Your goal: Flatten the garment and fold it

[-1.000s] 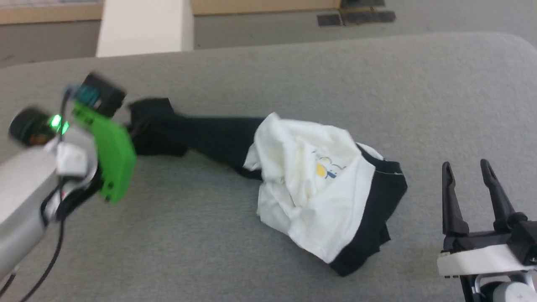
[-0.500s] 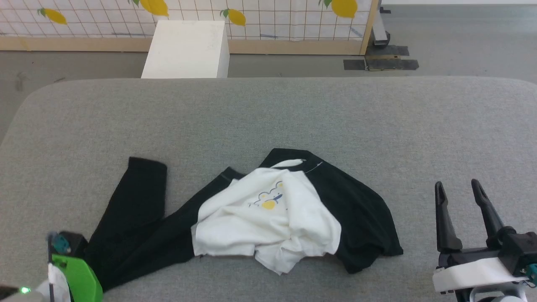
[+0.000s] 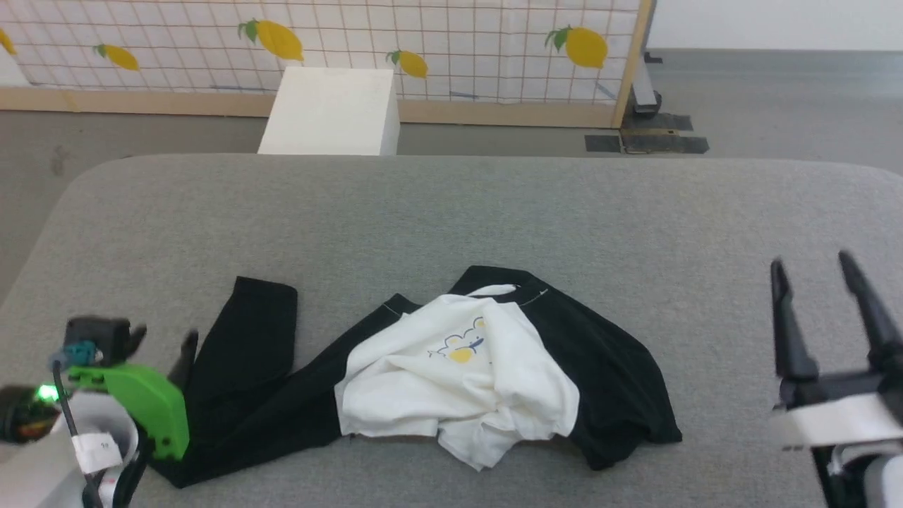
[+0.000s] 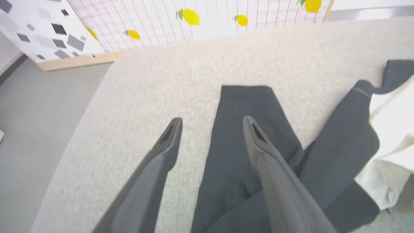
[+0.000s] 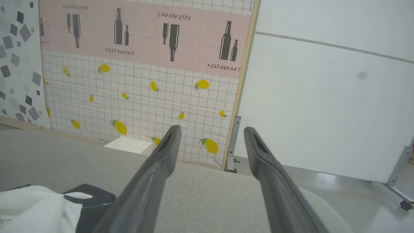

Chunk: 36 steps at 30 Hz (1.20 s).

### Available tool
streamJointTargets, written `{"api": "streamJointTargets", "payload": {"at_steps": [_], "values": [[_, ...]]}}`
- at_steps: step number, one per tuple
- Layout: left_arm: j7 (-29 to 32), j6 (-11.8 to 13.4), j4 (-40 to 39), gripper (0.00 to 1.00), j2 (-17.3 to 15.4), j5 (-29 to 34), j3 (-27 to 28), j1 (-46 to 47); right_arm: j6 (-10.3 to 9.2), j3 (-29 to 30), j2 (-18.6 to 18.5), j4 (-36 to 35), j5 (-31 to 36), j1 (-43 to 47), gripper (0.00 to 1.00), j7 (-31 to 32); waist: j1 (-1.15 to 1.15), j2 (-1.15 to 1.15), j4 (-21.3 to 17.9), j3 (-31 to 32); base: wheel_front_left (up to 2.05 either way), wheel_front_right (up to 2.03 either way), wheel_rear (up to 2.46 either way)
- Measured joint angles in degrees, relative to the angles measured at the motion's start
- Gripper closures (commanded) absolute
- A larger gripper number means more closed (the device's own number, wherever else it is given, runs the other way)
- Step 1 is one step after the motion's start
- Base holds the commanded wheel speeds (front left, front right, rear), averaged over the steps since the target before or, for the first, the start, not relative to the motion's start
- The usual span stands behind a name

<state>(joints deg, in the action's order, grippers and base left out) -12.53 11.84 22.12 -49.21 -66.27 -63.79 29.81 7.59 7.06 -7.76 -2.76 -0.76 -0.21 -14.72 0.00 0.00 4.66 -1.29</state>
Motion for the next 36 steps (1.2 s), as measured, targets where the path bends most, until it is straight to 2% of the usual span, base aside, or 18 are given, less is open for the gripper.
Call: {"api": "streamJointTargets", "payload": {"at_steps": [3, 6, 8, 12, 14, 19, 21, 24, 28, 36], "values": [[-1.94, 5.76, -3.31, 0.00, 1.13, 4.26, 5.80, 0.27, 0.00, -1.63, -4.11, 0.04, -0.30, -3.93, 0.00, 0.00, 0.00, 0.00, 0.86, 0.11, 0.00, 0.00, 0.00], [-2.10, 11.59, -10.34, 0.00, 3.98, 13.04, 17.22, -0.60, 0.00, -5.37, -9.15, 1.55, -1.91, -8.14, 0.00, 0.00, 0.00, 0.00, 1.38, -0.31, 0.00, 0.00, 0.00], [-2.27, 14.91, -15.07, 0.00, 7.11, 19.71, 23.96, -3.74, 0.00, -9.34, -13.34, 3.54, -3.81, -11.11, 0.00, 0.00, 0.00, 0.00, 1.62, -0.72, 0.00, 0.00, 0.00], [-2.26, 17.81, -20.57, 0.00, 12.96, 29.28, 32.33, -12.36, 0.00, -20.24, -22.53, 10.15, -9.39, -17.71, 0.00, 1.19, 0.00, 0.00, 2.09, -1.24, 0.00, 0.00, 0.00], [-2.26, 18.58, -22.35, 0.00, 15.81, 33.38, 36.79, -16.02, 0.00, -28.55, -26.82, 12.89, -15.00, -22.25, 0.00, 7.45, 0.00, 0.00, 2.25, -1.66, 0.00, 0.00, 0.00], [-2.26, 17.34, -24.07, 0.00, 21.72, 40.97, 43.28, -21.13, 0.00, -45.29, -32.53, 15.64, -31.22, -33.00, 0.00, 28.09, 0.00, 0.00, 2.56, -3.08, 0.00, 0.00, 0.00], [-2.26, 15.83, -24.08, 0.00, 24.42, 43.39, 45.85, -22.07, 0.00, -50.83, -34.03, 16.45, -36.19, -37.12, 0.00, 36.12, 0.00, 0.00, 2.80, -3.89, 0.00, 0.00, 0.00], [-2.26, 13.30, -23.84, 0.00, 27.91, 45.97, 48.20, -22.38, 0.00, -56.13, -34.71, 18.42, -41.62, -42.14, 0.00, 44.08, 0.00, 0.00, 3.36, -5.17, 0.00, 0.00, 0.00], [-2.26, 9.50, -22.01, 0.00, 31.63, 48.89, 50.90, -22.10, 0.00, -59.77, -33.64, 22.77, -46.11, -47.25, 0.00, 48.75, 0.00, 0.00, 4.35, -7.35, 0.00, 0.00, 0.00], [-2.26, 3.76, -20.25, 0.00, 37.45, 54.19, 55.77, -20.68, 0.00, -67.27, -29.24, 31.95, -50.41, -49.39, 0.00, 48.65, 0.00, 0.00, 6.59, -11.49, 0.00, 0.00, 0.00]]}}
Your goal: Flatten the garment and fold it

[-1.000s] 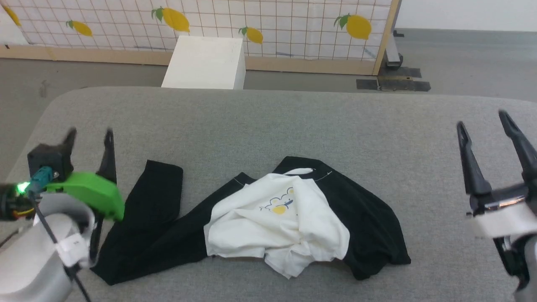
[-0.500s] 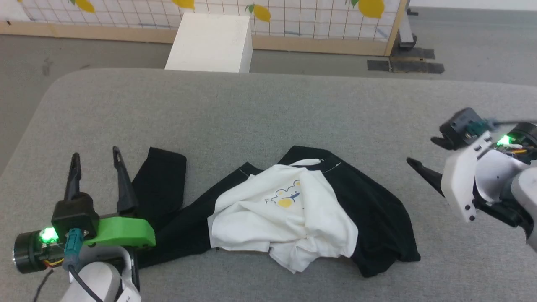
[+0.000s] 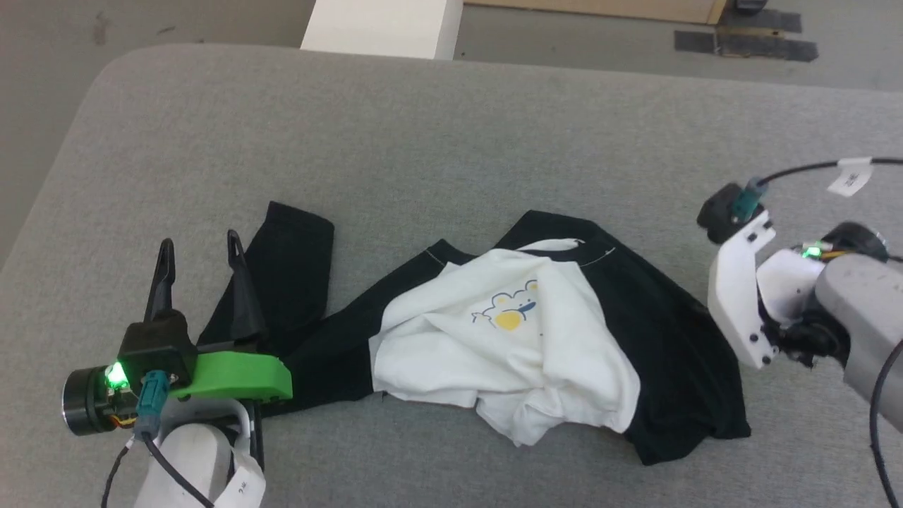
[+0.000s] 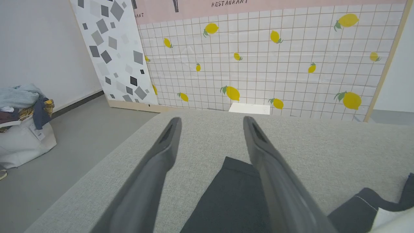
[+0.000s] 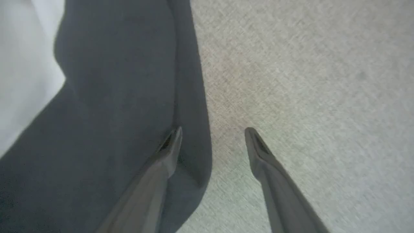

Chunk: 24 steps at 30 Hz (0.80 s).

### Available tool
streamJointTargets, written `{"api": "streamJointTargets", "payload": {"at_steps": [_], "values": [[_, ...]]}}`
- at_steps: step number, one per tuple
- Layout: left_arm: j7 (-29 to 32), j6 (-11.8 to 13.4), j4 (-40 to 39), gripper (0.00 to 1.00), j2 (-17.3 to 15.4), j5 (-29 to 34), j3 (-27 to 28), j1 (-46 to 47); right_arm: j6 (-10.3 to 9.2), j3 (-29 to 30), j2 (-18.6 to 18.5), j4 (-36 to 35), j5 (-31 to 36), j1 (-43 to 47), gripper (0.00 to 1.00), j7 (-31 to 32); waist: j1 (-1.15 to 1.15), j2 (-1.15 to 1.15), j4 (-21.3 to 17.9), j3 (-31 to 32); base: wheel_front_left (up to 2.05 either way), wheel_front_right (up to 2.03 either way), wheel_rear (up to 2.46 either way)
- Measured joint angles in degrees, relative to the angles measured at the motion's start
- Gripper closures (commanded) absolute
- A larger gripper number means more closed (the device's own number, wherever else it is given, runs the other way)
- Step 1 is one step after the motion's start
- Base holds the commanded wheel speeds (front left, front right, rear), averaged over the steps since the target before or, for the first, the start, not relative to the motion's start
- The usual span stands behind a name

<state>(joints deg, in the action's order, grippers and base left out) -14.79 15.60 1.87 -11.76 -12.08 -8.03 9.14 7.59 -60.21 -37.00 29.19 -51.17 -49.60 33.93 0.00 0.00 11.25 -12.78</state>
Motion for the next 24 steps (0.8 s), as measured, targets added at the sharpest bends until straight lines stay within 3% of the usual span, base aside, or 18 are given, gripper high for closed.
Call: {"api": "streamJointTargets", "payload": {"at_steps": [6, 7, 8, 9, 17, 24], "values": [[0.00, -2.90, 1.16, 0.00, 2.66, 2.70, 3.52, 0.00, -0.01, -4.92, -0.01, 2.50, -3.78, -0.25, 0.00, -2.23, 0.00, 0.00, 0.80, -1.33, 0.00, 0.00, 0.00], [0.00, -3.27, 1.25, 0.00, 2.90, 3.07, 3.89, 0.00, -0.02, -5.41, -0.05, 2.56, -4.38, -0.47, 0.09, -2.55, 0.00, 0.00, 0.70, -1.29, 0.00, 0.00, 0.00], [0.00, -3.80, 1.38, 0.00, 3.14, 3.39, 4.28, 0.00, -0.02, -6.11, -0.10, 2.74, -5.01, -0.83, 0.94, -3.19, 0.00, 0.00, 0.51, -1.20, 0.00, 0.00, 0.00], [0.00, -4.28, 1.46, 0.00, 3.38, 3.67, 4.70, -0.01, -0.02, -6.67, -0.10, 2.88, -5.57, -0.92, 1.00, -4.01, 0.00, 0.00, 0.29, -1.05, 0.00, 0.00, 0.00], [0.00, -6.61, 1.85, 0.00, 4.99, 5.78, 7.72, -0.27, 0.00, -9.82, -0.89, 2.03, -8.33, -0.97, 1.00, -13.29, 0.00, 0.00, -1.60, 0.62, 0.00, 0.00, 0.00], [0.00, -8.00, 2.36, 0.00, 5.64, 7.11, 10.22, -2.02, 0.00, -9.55, -6.87, -4.45, -8.38, -2.10, 1.00, -26.24, 0.00, 0.00, -3.57, 3.66, 0.00, 0.00, 0.00]]}}
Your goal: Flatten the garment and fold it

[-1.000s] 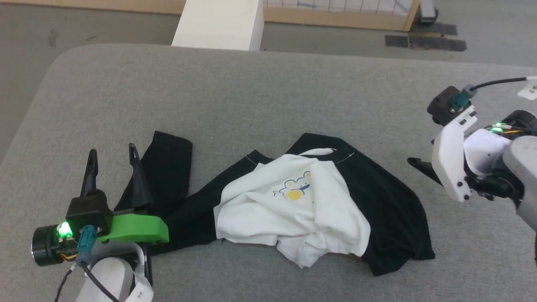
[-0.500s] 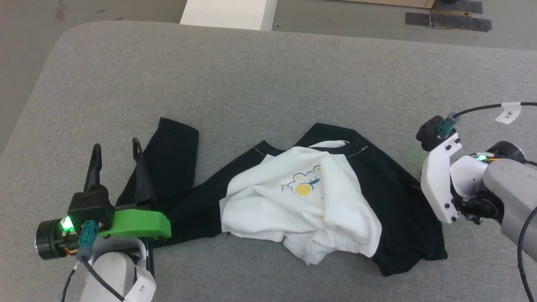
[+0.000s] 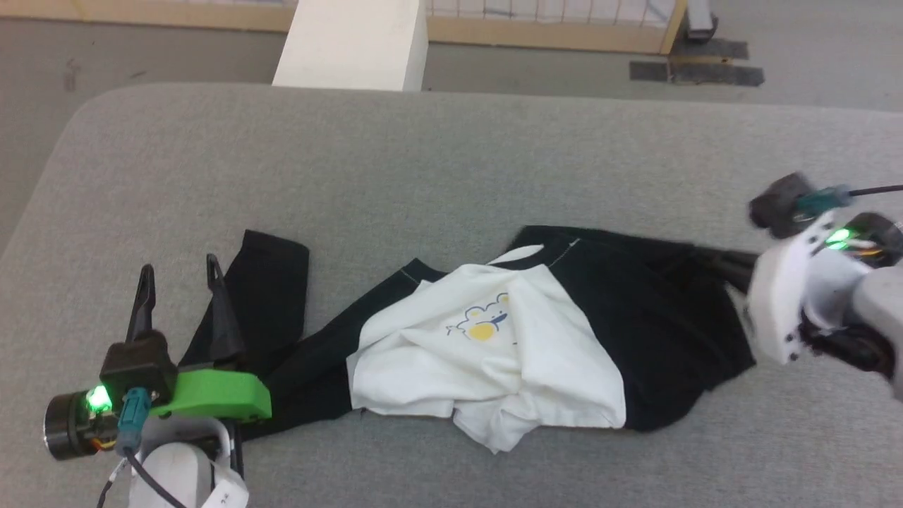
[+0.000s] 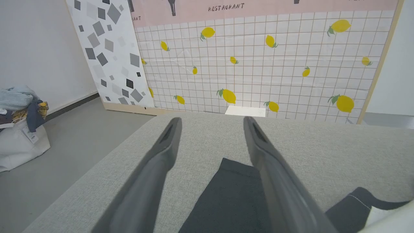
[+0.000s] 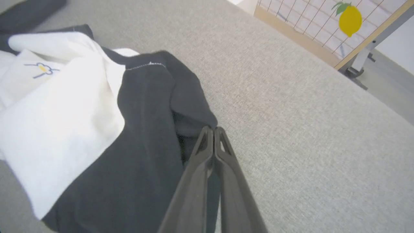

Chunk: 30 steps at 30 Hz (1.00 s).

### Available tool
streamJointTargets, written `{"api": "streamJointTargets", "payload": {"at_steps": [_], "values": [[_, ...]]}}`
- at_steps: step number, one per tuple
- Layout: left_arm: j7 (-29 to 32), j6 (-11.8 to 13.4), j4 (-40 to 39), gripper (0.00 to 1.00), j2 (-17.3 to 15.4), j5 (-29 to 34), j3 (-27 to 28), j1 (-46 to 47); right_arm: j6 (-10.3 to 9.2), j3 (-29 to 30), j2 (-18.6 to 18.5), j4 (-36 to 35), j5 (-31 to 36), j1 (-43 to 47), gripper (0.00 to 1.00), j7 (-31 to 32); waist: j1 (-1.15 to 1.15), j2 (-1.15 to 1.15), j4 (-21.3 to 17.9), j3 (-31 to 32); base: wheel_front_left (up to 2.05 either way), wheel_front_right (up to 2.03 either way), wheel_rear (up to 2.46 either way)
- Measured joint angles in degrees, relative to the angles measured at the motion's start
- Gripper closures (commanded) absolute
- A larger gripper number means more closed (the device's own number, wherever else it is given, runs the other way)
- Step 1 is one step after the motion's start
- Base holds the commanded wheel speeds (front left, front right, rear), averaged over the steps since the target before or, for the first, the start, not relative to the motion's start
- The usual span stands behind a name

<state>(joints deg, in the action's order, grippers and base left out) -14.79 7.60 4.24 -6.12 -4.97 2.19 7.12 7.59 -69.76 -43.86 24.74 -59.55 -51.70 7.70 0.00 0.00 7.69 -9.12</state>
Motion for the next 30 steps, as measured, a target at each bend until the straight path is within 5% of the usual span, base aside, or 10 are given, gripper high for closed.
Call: {"api": "streamJointTargets", "payload": {"at_steps": [11, 20, 26, 28, 30], "values": [[0.00, -1.56, -0.11, 0.00, 0.92, 0.76, 1.40, -2.69, 0.00, 11.33, -13.03, -2.94, -4.89, 12.21, 1.00, -15.49, 0.00, 0.00, -5.24, 3.76, 0.00, 0.00, 0.00], [0.00, -2.76, 0.15, 0.00, 1.54, 1.56, 1.25, -2.76, 0.00, 17.75, -12.98, 5.91, -13.41, 32.60, 1.00, -20.01, 0.00, 0.00, -7.34, 3.97, 0.00, 0.00, 0.00], [0.00, -3.43, 0.97, 0.00, 1.69, 2.49, 1.36, -2.73, -0.01, 17.69, -8.91, 12.26, -14.48, 37.58, 1.00, -17.16, 0.00, 0.00, -7.25, 3.64, 0.00, 0.00, 0.00], [0.00, -3.57, 1.44, 0.00, 1.69, 2.76, 1.29, -2.73, 0.00, 18.62, -7.53, 12.80, -14.27, 37.49, 0.00, -18.08, 0.00, 0.00, -7.27, 4.08, 0.00, 0.00, 0.00], [0.00, -4.07, 1.89, 0.00, 1.54, 3.04, 1.34, -2.69, 0.00, 19.76, -7.31, 13.74, -12.61, 37.17, 0.00, -19.58, 0.00, 0.00, -7.30, 4.71, 0.00, 0.00, 0.00]]}}
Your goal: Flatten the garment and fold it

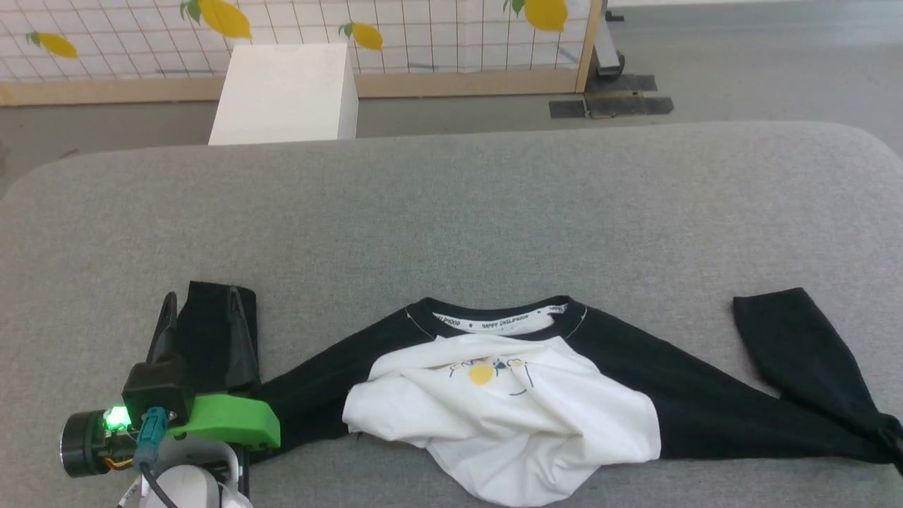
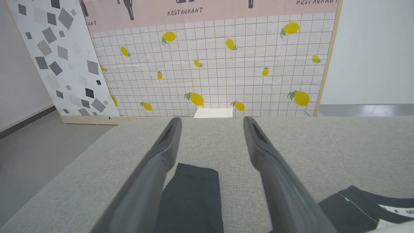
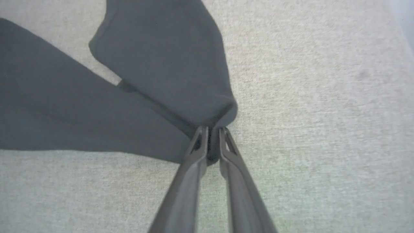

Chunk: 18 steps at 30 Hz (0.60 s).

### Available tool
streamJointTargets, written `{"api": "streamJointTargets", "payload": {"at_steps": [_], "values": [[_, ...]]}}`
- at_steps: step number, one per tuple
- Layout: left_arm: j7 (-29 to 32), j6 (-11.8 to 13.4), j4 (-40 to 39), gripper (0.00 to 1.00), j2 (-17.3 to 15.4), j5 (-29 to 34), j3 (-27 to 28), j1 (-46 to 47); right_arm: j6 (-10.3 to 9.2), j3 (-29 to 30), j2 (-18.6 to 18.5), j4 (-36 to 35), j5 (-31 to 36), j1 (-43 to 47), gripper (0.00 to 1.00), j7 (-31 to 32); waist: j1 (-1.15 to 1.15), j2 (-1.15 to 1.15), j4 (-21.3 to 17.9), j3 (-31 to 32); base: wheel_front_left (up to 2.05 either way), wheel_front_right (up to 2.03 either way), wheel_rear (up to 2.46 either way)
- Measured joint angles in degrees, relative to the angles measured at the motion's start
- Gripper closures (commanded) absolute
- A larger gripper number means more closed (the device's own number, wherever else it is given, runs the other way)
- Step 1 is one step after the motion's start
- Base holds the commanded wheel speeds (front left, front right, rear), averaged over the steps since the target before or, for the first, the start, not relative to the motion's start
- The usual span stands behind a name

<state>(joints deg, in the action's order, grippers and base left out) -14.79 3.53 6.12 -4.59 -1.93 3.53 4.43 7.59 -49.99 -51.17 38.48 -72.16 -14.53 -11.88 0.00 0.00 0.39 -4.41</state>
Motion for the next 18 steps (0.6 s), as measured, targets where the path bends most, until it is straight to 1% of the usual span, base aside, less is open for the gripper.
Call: {"api": "streamJointTargets", "payload": {"at_steps": [2, 5, 6, 8, 9, 10, 11, 12, 13, 16, 17, 18], "values": [[0.00, -0.66, 0.57, 0.00, -0.46, 0.02, 0.00, 0.26, 0.00, 1.54, -0.37, 0.36, 2.23, -0.94, 0.00, -1.26, 0.00, 0.00, -0.01, 0.63, 0.00, 0.00, 0.00], [0.00, -2.25, 1.75, 0.00, -2.24, 0.04, -0.11, 1.76, -0.01, 6.59, -0.69, -0.01, 6.25, -3.28, 0.00, -2.46, 0.00, 0.00, 0.00, 1.65, 0.00, 0.00, 0.00], [0.00, -2.96, 2.68, 0.00, -3.01, 0.04, -0.19, 2.92, 0.00, 9.12, -0.73, -0.66, 8.39, -4.17, 0.00, -2.63, 0.00, 0.00, 0.01, 1.96, 0.00, 0.00, 0.00], [0.13, -4.45, 4.98, 0.00, -4.30, 0.25, -0.98, 5.39, -0.01, 16.10, -0.10, -2.78, 13.41, -5.37, 0.00, -2.78, 0.00, 0.00, 0.00, 2.46, 0.00, 0.00, 0.00], [0.66, -5.39, 5.73, 0.00, -5.46, 1.18, -1.92, 6.86, -0.01, 20.06, 0.53, -4.72, 16.95, -5.60, 0.00, -2.78, 0.00, 0.00, 0.00, 2.66, 0.00, 0.00, 0.00], [1.24, -6.14, 5.98, 0.00, -6.23, 1.34, -2.49, 8.66, -0.01, 25.08, 1.85, -7.25, 20.85, -5.53, 0.00, -2.78, 0.00, 0.00, 0.03, 2.72, 0.00, 0.00, 0.00], [2.24, -6.84, 6.12, 0.00, -6.58, 1.21, -2.77, 10.37, -0.02, 29.42, 3.60, -9.81, 23.03, -5.21, 0.00, -2.80, 0.00, 0.00, 0.04, 2.66, 0.00, 0.00, 0.00], [3.79, -7.69, 6.19, 0.00, -6.90, 0.78, -3.26, 12.61, -0.02, 33.93, 6.02, -13.70, 24.97, -4.26, 0.00, -2.83, 0.00, 0.00, 0.08, 2.54, 0.00, 0.00, 0.00], [5.73, -8.50, 6.27, 0.00, -7.26, 0.51, -4.15, 14.89, 0.00, 38.22, 8.75, -17.91, 28.32, -2.58, 0.00, -2.83, 0.00, 0.00, 0.15, 2.37, 0.00, 0.00, 0.00], [11.78, -10.12, 6.31, 0.00, -8.33, -1.24, -7.19, 19.62, 0.00, 47.60, 16.90, -27.17, 37.65, 3.57, 0.00, -2.82, 0.00, 0.00, 0.37, 1.78, 0.00, 0.00, 0.00], [13.69, -10.37, 6.24, 0.00, -9.04, -1.35, -8.90, 21.11, 0.00, 50.31, 19.74, -29.94, 40.28, 5.62, 0.00, -2.83, 0.00, 0.00, 0.43, 1.53, 0.00, 0.00, 0.00], [15.74, -10.60, 6.36, 0.00, -9.77, -1.80, -10.46, 22.28, -0.01, 51.78, 21.89, -32.09, 42.00, 7.11, 0.00, -2.82, 0.00, 0.00, 0.48, 1.31, 0.00, 0.00, 0.00]]}}
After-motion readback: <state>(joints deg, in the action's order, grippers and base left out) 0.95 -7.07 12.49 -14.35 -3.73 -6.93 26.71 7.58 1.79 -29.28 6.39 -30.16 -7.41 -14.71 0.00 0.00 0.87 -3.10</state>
